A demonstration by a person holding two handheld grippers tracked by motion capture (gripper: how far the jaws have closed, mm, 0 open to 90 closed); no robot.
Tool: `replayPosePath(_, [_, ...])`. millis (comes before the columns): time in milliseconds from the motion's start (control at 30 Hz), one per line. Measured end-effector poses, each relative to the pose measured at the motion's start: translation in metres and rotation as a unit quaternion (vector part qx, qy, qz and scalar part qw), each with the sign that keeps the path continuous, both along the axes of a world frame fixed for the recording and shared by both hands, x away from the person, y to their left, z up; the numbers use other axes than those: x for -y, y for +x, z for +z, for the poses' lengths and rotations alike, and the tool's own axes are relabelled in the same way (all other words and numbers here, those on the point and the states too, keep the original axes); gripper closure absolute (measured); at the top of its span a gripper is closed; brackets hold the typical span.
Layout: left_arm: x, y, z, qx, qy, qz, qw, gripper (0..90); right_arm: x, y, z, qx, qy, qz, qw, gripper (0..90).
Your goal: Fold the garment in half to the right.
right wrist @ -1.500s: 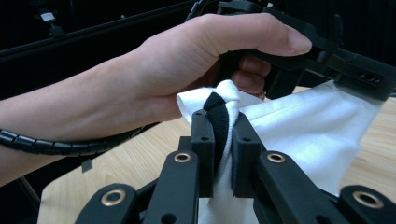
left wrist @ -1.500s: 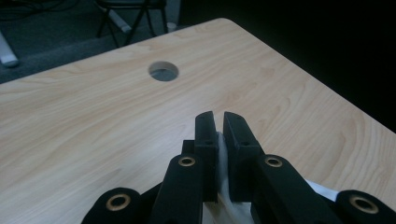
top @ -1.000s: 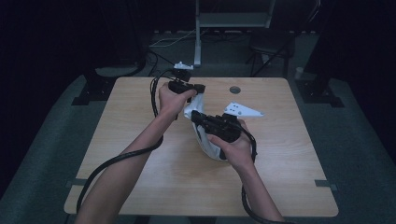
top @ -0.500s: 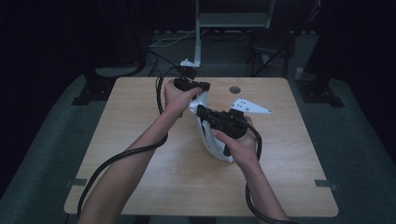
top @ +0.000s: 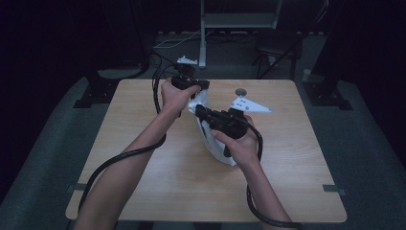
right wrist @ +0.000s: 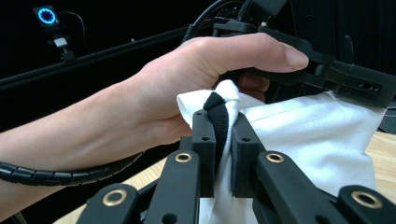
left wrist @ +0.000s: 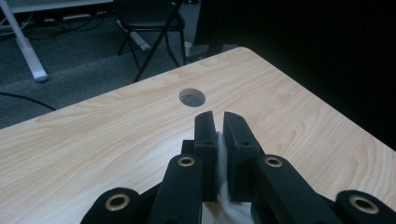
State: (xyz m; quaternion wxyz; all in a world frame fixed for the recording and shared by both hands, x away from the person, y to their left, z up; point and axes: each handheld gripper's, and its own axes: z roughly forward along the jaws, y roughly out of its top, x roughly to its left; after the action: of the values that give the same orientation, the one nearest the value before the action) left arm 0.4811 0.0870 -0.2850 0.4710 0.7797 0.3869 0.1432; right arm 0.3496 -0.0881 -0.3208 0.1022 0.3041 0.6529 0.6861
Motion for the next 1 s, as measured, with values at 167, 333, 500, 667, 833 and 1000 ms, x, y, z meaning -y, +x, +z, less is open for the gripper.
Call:
replayPosePath(167, [0.0,0.0,-0.003,-0.004,0.008,0.0,1.0,84.8,-0.001,0.0,-0.003,-0.003,-0.001,-0.002,1.0,83.4])
replayPosePath(333, [0.014,0.0,-0.013,-0.01,0.018,-0.013,0.9997,84.8,0.011,-0.004,-0.012,-0.013,-0.009,-0.011,0.9998,83.4])
replayPosePath(500, [0.03,-0.001,-0.02,-0.011,0.02,-0.026,0.9994,84.6,0.029,-0.008,-0.021,-0.019,-0.017,-0.025,0.9994,83.4])
replayPosePath(667, [0.039,-0.001,-0.023,-0.013,0.023,-0.03,0.9992,84.6,0.05,-0.013,-0.029,-0.026,-0.012,-0.043,0.9987,83.3])
replayPosePath(833, [0.052,-0.002,-0.028,-0.015,0.032,-0.041,0.9985,84.7,0.062,-0.018,-0.037,-0.032,-0.012,-0.051,0.9981,83.4])
replayPosePath(1000, [0.062,-0.001,-0.034,-0.019,0.039,-0.048,0.9979,84.7,0.073,-0.022,-0.043,-0.036,-0.011,-0.064,0.9973,83.3])
